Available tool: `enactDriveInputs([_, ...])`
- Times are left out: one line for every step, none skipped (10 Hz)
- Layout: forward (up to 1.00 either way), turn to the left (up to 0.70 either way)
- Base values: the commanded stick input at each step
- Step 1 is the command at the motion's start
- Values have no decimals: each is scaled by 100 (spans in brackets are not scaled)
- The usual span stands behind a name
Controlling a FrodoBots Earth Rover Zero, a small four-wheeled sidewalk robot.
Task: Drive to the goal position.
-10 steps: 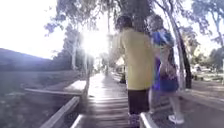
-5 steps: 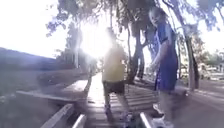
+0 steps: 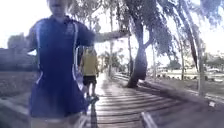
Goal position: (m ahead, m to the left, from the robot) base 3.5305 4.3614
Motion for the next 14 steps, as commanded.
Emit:
enactDriveInputs([0, 0])
enactDriveInputs([0, 0])
enactDriveInputs([0, 0])
enactDriveInputs([71, 0])
enactDriveInputs([92, 0])
enactDriveInputs([92, 0])
enactDriveInputs([31, 0])
enactDriveInputs([0, 0])
enactDriveInputs([0, 0])
enactDriveInputs([0, 0])
enactDriveInputs([0, 0])
enactDriveInputs([0, -36])
enactDriveInputs([0, -100])
enactDriveInputs([0, -100])
